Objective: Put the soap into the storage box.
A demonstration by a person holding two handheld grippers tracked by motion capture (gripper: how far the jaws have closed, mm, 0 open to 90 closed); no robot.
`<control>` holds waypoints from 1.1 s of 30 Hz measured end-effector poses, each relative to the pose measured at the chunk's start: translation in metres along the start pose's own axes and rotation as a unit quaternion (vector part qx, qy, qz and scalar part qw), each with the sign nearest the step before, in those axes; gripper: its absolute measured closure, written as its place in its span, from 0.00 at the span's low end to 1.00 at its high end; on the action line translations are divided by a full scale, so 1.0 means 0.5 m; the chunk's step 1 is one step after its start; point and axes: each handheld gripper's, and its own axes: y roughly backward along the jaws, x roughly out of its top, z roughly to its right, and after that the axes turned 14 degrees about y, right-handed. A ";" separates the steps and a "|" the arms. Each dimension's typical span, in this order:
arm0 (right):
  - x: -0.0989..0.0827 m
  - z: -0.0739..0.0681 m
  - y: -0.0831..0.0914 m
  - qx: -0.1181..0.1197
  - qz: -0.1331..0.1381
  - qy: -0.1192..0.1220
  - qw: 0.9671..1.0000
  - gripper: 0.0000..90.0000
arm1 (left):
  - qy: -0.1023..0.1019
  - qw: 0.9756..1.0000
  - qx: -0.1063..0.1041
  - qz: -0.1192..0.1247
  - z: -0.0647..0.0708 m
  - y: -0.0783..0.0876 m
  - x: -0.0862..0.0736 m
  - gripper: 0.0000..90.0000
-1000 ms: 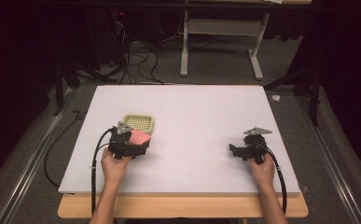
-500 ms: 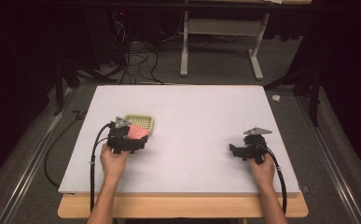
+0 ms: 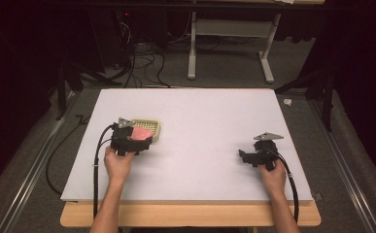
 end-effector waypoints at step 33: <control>0.000 0.000 0.000 0.000 -0.001 -0.001 1.000 0.16 | 0.052 0.997 0.056 -0.016 -0.031 -0.088 0.043 0.15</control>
